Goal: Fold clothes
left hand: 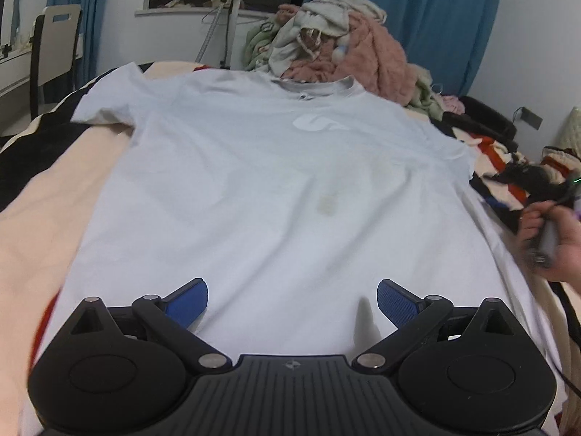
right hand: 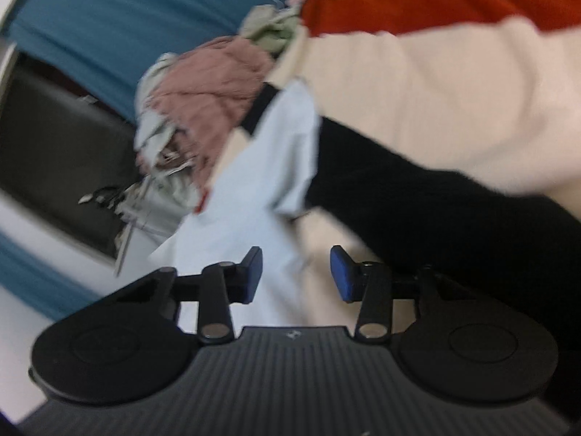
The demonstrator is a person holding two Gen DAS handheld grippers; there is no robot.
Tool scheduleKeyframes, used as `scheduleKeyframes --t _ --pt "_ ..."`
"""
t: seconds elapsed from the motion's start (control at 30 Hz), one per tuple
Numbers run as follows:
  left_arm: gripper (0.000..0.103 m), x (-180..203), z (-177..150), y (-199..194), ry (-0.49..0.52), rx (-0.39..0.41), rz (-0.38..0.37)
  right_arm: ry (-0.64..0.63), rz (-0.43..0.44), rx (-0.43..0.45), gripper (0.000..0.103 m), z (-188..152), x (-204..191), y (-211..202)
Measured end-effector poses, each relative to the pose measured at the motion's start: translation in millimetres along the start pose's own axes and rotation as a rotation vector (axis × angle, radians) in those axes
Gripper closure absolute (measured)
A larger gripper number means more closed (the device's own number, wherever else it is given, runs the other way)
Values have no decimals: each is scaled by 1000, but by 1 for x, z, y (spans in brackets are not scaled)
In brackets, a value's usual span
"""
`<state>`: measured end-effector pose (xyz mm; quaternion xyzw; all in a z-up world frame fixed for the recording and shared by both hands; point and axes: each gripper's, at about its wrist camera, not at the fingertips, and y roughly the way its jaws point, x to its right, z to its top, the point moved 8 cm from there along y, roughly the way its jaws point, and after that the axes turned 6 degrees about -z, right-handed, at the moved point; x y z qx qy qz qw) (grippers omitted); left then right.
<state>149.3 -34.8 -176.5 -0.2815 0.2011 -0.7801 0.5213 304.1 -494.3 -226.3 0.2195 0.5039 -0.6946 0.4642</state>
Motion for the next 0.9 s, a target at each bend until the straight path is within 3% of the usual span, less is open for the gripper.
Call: scheduleKeyframes --t 0.07,0.2,0.5,0.67,0.9 --pt "4 -2 7 2 9 71 49 49 8 0 77 9 7 23" --pt "4 2 8 10 51 122 67 63 38 23 83 15 1 54" --pt "4 -4 0 36 1 79 46 170 162 125 79 24 4 59" --pt "4 -5 0 27 -11 83 40 254 228 170 65 26 9 48" --pt "4 -2 0 23 7 89 42 104 96 120 67 19 -5 63"
